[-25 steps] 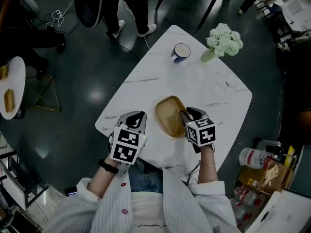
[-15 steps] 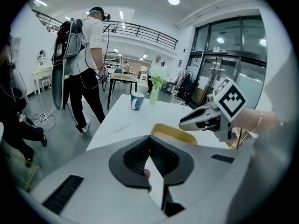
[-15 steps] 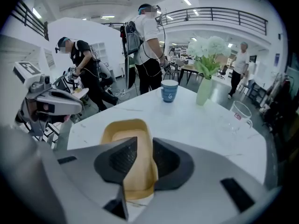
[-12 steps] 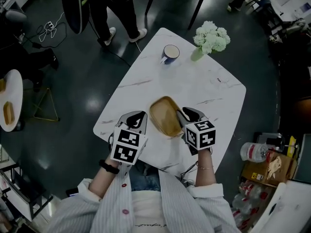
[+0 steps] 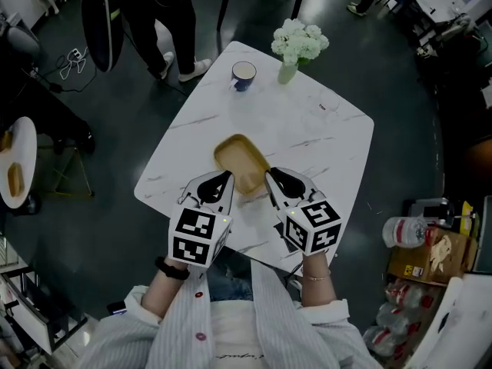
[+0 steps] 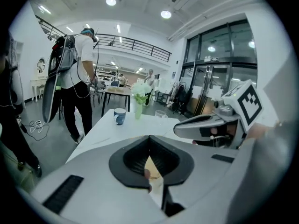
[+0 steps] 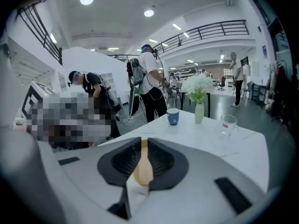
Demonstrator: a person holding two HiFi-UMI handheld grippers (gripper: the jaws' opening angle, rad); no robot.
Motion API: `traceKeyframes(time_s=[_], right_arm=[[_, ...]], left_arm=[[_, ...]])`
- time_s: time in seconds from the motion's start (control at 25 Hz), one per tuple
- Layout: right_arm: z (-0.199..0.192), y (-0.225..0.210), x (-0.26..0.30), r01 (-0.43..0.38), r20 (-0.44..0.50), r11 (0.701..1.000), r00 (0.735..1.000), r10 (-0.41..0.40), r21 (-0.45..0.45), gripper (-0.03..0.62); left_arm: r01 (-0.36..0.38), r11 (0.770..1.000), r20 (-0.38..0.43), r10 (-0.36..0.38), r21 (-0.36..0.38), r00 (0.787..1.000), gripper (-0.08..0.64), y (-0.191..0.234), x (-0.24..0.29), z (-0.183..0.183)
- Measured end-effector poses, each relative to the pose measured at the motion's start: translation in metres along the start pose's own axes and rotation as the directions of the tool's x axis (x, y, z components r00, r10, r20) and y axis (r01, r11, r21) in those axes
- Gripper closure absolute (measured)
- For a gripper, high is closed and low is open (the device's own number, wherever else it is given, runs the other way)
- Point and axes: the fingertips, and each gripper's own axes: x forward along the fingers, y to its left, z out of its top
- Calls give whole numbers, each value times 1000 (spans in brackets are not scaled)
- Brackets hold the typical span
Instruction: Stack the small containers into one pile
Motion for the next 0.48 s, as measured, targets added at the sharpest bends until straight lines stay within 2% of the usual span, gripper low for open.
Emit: traceKeyframes(time_s=[0.2, 0.48], right_arm=[[6, 14, -60, -8, 113, 999, 994, 12, -38, 565], [2, 29, -135, -13, 212, 996, 977, 31, -86, 577]], left_arm=[[-1, 1000, 125, -3, 30, 992, 543, -58, -32, 27], [2, 997, 259, -20, 73, 966, 543, -136, -75, 45]])
